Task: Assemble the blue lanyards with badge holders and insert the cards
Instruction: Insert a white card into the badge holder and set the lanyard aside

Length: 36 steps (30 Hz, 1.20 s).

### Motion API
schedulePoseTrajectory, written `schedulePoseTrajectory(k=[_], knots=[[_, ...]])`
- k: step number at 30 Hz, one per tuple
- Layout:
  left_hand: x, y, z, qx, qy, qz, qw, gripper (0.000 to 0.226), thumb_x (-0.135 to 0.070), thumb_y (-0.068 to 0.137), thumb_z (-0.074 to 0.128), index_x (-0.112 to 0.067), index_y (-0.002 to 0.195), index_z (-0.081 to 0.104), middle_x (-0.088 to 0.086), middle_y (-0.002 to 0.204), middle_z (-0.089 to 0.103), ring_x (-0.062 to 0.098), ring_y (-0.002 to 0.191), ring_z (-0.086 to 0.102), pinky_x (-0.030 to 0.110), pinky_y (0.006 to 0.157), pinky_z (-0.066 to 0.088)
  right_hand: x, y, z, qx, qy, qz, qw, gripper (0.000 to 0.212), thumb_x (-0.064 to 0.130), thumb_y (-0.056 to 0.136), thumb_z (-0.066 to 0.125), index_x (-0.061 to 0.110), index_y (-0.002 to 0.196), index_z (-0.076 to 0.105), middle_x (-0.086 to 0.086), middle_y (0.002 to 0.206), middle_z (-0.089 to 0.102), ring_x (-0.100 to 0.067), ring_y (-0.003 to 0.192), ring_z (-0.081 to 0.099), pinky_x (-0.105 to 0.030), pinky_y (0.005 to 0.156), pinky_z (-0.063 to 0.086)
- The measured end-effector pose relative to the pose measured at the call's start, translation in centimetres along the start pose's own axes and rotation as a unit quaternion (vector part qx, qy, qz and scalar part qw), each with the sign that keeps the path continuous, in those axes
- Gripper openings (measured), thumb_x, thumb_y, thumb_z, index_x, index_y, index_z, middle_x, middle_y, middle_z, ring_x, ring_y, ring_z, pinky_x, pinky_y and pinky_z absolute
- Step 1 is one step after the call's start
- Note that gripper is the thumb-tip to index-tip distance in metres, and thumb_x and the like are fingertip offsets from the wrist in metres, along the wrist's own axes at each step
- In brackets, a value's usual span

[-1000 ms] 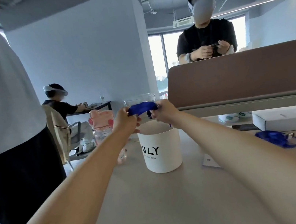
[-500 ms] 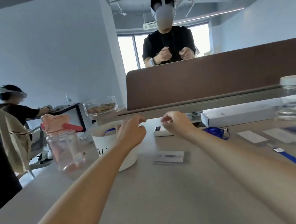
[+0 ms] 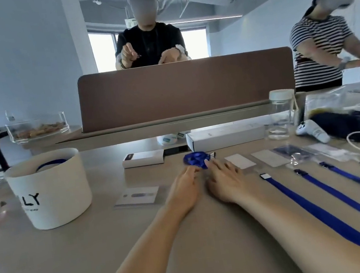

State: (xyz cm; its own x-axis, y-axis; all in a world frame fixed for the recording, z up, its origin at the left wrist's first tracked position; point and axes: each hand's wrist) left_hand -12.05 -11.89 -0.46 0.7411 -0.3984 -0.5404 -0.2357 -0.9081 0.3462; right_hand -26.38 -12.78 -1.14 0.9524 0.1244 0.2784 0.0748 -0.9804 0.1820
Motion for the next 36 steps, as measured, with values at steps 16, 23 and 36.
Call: schedulePoseTrajectory(k=[16,23,36], knots=[[1.4,4.2,1.4,0.021,0.052,0.000,0.998,0.018,-0.040,0.088,0.057,-0.024,0.095,0.060,-0.005,0.099,0.059,0.021,0.100,0.053,0.032,0.073,0.040,0.7,-7.9,-4.2,-0.119,0.041,-0.065,0.990,0.019,0.021,0.095,0.041,0.017,0.083,0.055,0.002,0.080,0.057,-0.014,0.066,0.050,-0.025,0.049,0.029],[-0.9,-4.5,-2.5,-0.059,-0.330,-0.108,0.936,0.015,-0.014,0.100,0.044,-0.007,0.100,0.057,0.005,0.086,0.062,0.019,0.078,0.058,0.046,0.081,0.053,0.5,-8.7,-3.6,-0.096,0.143,-0.015,0.985,0.040,0.011,0.093,0.055,0.024,0.130,0.048,-0.001,0.135,0.047,-0.011,0.112,0.053,-0.018,0.082,0.046],[2.8,-15.1,-10.7,-0.143,-0.324,-0.195,0.914,0.022,-0.005,0.097,0.034,-0.016,0.091,0.052,-0.001,0.082,0.056,0.009,0.069,0.049,0.017,0.060,0.041,10.7,-9.7,0.1,0.010,0.216,-0.256,0.942,0.030,0.003,0.088,0.053,0.021,0.106,0.068,0.002,0.104,0.068,-0.013,0.095,0.059,-0.027,0.082,0.045]])
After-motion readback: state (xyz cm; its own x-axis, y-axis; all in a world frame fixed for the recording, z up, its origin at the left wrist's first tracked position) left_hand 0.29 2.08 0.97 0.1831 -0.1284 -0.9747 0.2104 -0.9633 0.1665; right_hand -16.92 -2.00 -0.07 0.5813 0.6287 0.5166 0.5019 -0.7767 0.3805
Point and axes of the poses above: each hand's wrist, its own y-axis towards the middle knuckle, its own z-axis out of the palm, x = y × z
